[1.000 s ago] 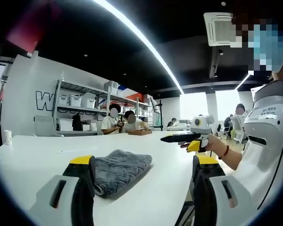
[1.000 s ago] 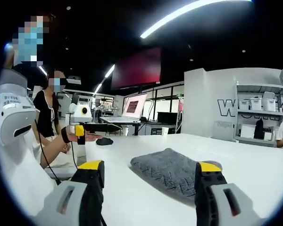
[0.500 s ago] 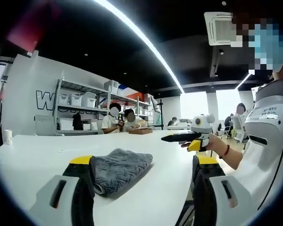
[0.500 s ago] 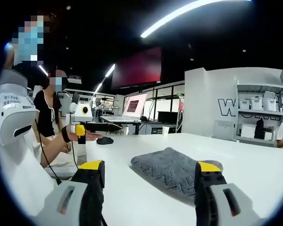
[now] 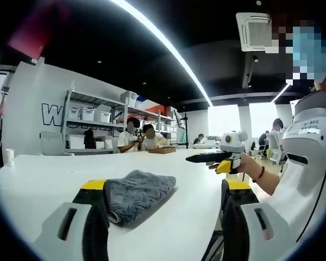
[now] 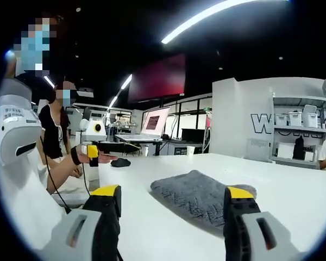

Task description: Open the folded towel by lifting each exposed corner and separating the folded layers until the towel lies flat within the target outline without major curled edges

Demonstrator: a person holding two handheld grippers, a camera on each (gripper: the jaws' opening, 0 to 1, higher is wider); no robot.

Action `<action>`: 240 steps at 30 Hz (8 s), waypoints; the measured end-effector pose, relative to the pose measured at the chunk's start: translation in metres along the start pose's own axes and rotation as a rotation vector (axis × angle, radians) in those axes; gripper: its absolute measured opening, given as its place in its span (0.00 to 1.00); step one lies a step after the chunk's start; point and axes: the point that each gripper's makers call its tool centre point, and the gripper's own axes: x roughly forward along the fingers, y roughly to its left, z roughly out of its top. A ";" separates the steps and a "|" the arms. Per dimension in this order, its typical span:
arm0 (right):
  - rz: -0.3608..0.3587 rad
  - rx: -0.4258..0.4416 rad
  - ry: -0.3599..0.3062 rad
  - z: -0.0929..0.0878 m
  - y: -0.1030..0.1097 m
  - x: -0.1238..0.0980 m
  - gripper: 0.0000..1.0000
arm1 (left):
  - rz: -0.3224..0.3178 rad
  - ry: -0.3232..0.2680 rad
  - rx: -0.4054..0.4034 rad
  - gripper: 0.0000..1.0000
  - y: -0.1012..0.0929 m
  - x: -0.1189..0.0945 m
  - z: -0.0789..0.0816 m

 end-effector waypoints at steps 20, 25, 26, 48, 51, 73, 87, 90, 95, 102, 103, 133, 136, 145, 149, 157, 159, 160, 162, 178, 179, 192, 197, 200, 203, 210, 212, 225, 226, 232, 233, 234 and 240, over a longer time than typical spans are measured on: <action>-0.002 0.013 0.010 0.001 -0.009 0.010 0.73 | -0.007 -0.029 -0.047 0.80 0.010 0.009 0.004; -0.010 0.007 0.007 0.001 -0.012 0.011 0.73 | -0.004 -0.028 -0.054 0.79 0.012 0.015 0.001; -0.009 0.008 0.008 0.001 -0.012 0.011 0.73 | -0.004 -0.026 -0.060 0.78 0.013 0.016 0.000; -0.033 -0.002 0.024 0.002 -0.035 0.018 0.72 | -0.045 0.012 -0.082 0.76 0.020 0.047 0.001; -0.044 -0.010 0.039 0.000 -0.040 0.022 0.72 | -0.039 0.013 -0.096 0.75 0.025 0.049 0.001; -0.053 0.024 0.065 -0.008 -0.061 0.027 0.70 | -0.040 0.046 -0.114 0.75 0.034 0.068 -0.010; -0.046 0.045 0.077 -0.012 -0.068 0.042 0.69 | -0.021 0.059 -0.155 0.75 0.046 0.077 -0.020; -0.047 0.046 0.084 -0.014 -0.071 0.044 0.69 | -0.015 0.063 -0.156 0.75 0.049 0.078 -0.021; -0.052 0.054 0.092 -0.015 -0.076 0.046 0.68 | -0.011 0.071 -0.157 0.75 0.053 0.082 -0.021; -0.048 0.045 0.108 -0.016 -0.078 0.050 0.67 | -0.008 0.076 -0.164 0.74 0.058 0.087 -0.020; -0.050 0.040 0.111 -0.017 -0.079 0.051 0.67 | -0.008 0.080 -0.162 0.74 0.058 0.087 -0.021; -0.077 0.065 0.141 -0.023 -0.099 0.069 0.64 | 0.052 0.118 -0.231 0.75 0.091 0.097 -0.037; -0.078 0.072 0.143 -0.025 -0.102 0.072 0.63 | 0.049 0.116 -0.235 0.75 0.094 0.099 -0.038; -0.094 0.078 0.167 -0.031 -0.110 0.082 0.64 | 0.062 0.136 -0.233 0.75 0.100 0.103 -0.045; -0.102 0.086 0.176 -0.035 -0.115 0.086 0.63 | 0.062 0.136 -0.236 0.74 0.101 0.106 -0.046; -0.120 0.101 0.195 -0.044 -0.125 0.092 0.61 | 0.070 0.146 -0.248 0.74 0.107 0.107 -0.052; -0.121 0.104 0.199 -0.046 -0.126 0.092 0.61 | 0.070 0.148 -0.251 0.74 0.108 0.108 -0.053; -0.121 0.106 0.199 -0.047 -0.126 0.092 0.61 | 0.070 0.149 -0.252 0.74 0.108 0.108 -0.053; -0.122 0.111 0.204 -0.049 -0.127 0.092 0.61 | 0.068 0.152 -0.249 0.74 0.108 0.109 -0.053; -0.146 0.114 0.211 -0.052 -0.136 0.095 0.60 | 0.069 0.162 -0.232 0.74 0.113 0.112 -0.055; -0.149 0.118 0.209 -0.051 -0.138 0.095 0.60 | 0.068 0.163 -0.229 0.73 0.113 0.113 -0.054; -0.156 0.126 0.221 -0.056 -0.146 0.099 0.59 | 0.083 0.174 -0.225 0.72 0.117 0.119 -0.054; -0.161 0.136 0.217 -0.057 -0.149 0.099 0.59 | 0.094 0.191 -0.211 0.71 0.121 0.121 -0.058; -0.167 0.137 0.220 -0.058 -0.152 0.100 0.59 | 0.110 0.191 -0.217 0.70 0.126 0.122 -0.060; -0.181 0.136 0.224 -0.060 -0.156 0.100 0.59 | 0.122 0.191 -0.214 0.70 0.129 0.123 -0.060; -0.189 0.138 0.230 -0.062 -0.161 0.101 0.58 | 0.160 0.203 -0.209 0.68 0.139 0.127 -0.067; -0.198 0.139 0.234 -0.063 -0.164 0.101 0.58 | 0.162 0.209 -0.207 0.68 0.140 0.127 -0.068; -0.234 0.166 0.239 -0.062 -0.175 0.109 0.55 | 0.217 0.238 -0.182 0.65 0.150 0.129 -0.075; -0.239 0.158 0.244 -0.063 -0.176 0.109 0.55 | 0.221 0.235 -0.186 0.65 0.151 0.129 -0.075; -0.253 0.197 0.238 -0.068 -0.184 0.113 0.54 | 0.236 0.238 -0.187 0.65 0.155 0.129 -0.077; -0.254 0.197 0.237 -0.068 -0.185 0.113 0.54 | 0.239 0.237 -0.189 0.65 0.156 0.129 -0.077; -0.258 0.206 0.244 -0.071 -0.186 0.114 0.54 | 0.242 0.238 -0.193 0.65 0.157 0.129 -0.078; -0.266 0.219 0.253 -0.078 -0.192 0.115 0.54 | 0.256 0.237 -0.212 0.65 0.162 0.127 -0.079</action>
